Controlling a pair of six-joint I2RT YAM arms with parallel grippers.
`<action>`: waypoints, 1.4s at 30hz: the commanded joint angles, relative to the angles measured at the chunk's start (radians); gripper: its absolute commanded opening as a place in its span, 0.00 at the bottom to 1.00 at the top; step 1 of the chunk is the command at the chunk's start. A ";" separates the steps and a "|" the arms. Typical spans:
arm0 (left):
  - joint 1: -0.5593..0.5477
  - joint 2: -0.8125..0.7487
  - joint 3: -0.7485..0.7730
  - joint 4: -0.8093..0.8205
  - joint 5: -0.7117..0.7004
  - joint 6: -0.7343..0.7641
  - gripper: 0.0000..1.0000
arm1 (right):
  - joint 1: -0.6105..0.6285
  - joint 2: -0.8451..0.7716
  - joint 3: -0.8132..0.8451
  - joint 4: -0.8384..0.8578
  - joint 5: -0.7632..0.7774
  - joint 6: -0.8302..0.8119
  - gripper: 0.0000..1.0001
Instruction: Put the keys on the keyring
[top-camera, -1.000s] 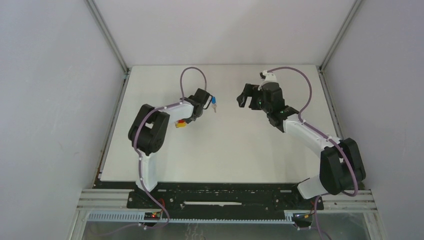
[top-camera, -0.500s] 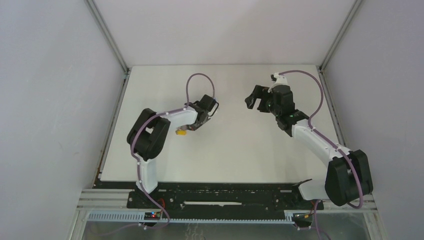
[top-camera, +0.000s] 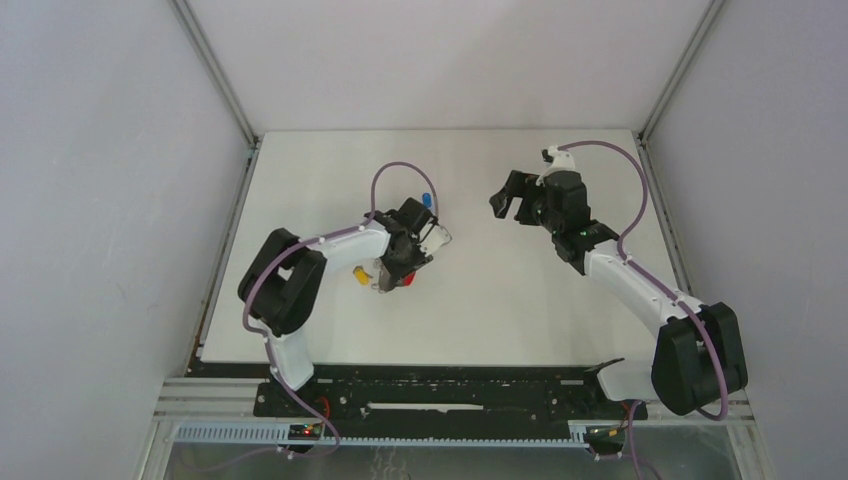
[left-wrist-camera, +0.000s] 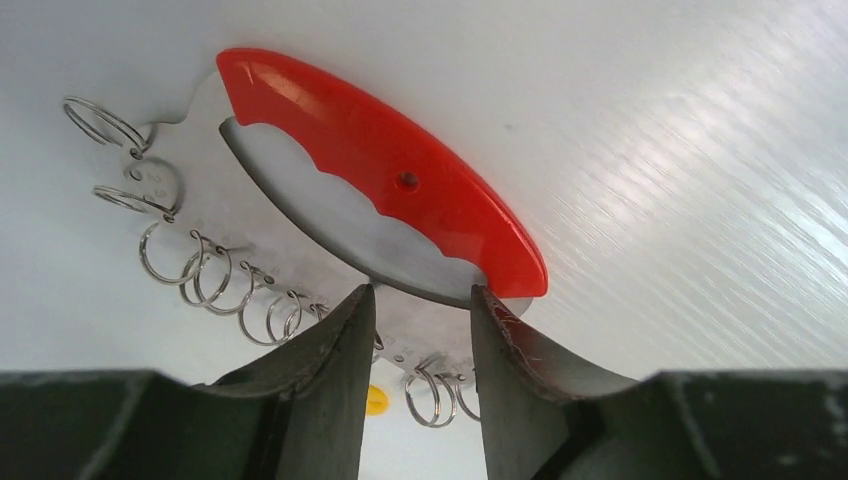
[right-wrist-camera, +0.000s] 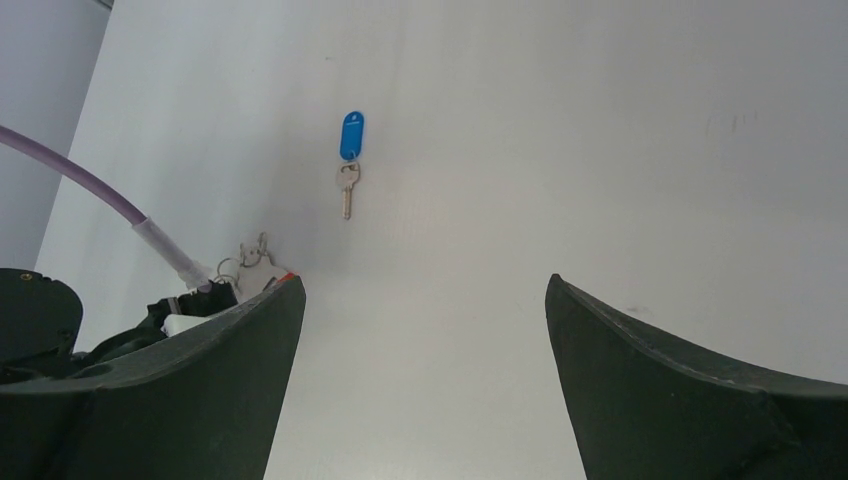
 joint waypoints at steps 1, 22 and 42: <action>0.016 -0.107 0.049 -0.103 0.109 -0.031 0.46 | 0.032 0.007 0.029 0.038 -0.003 0.003 0.99; 0.431 -0.124 0.051 -0.059 -0.226 -0.179 0.48 | 0.466 0.605 0.458 -0.010 -0.022 0.077 0.35; 0.272 -0.019 0.006 -0.035 -0.312 -0.143 0.49 | 0.490 0.736 0.475 -0.211 0.241 0.336 0.21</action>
